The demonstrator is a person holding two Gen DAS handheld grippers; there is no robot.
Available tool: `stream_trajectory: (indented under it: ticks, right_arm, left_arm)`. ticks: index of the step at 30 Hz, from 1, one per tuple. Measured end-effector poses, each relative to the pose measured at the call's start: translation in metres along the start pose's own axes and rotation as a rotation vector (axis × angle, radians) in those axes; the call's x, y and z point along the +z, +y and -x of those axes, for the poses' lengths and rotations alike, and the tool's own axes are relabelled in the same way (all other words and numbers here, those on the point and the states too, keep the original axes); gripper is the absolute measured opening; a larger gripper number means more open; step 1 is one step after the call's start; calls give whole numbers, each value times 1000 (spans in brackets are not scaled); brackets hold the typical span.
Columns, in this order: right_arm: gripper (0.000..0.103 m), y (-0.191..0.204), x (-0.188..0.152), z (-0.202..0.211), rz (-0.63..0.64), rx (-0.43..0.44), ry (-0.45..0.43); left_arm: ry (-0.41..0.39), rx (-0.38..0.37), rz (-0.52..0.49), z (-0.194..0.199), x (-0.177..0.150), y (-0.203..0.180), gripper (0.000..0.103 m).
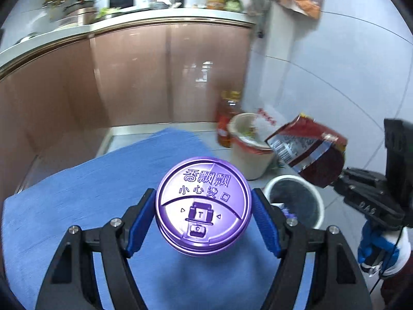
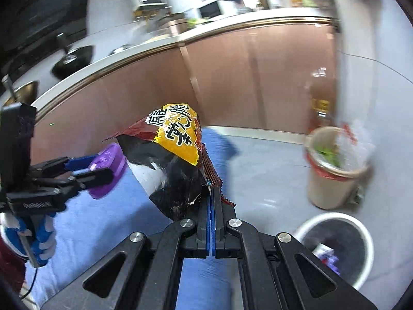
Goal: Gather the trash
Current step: 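Lift the lid and snack wrapper and carry them over the floor bin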
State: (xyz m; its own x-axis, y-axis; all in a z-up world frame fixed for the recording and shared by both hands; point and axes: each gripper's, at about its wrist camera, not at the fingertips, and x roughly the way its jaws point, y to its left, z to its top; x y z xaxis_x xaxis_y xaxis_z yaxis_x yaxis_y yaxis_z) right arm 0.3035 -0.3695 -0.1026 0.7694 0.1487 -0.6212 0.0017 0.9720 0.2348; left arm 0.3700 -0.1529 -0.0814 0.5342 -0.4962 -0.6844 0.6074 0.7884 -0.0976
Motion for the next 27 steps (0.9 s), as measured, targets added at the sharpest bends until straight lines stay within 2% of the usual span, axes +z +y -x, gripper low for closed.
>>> stream_trajectory:
  ticks: [8, 14, 21, 27]
  right_arm:
    - [0, -110, -37, 28, -134, -189, 32]
    - [0, -174, -73, 14, -236, -279, 117]
    - [1, -225, -115, -12, -342, -328, 201]
    - [7, -236, -132, -33, -398, -340, 250]
  left_arm:
    - [52, -186, -47, -59, 24, -108, 71]
    - [136, -274, -15, -118, 30, -166, 71]
    - [249, -293, 76, -188, 29, -192, 72]
    - [304, -288, 110, -219, 26, -202, 73]
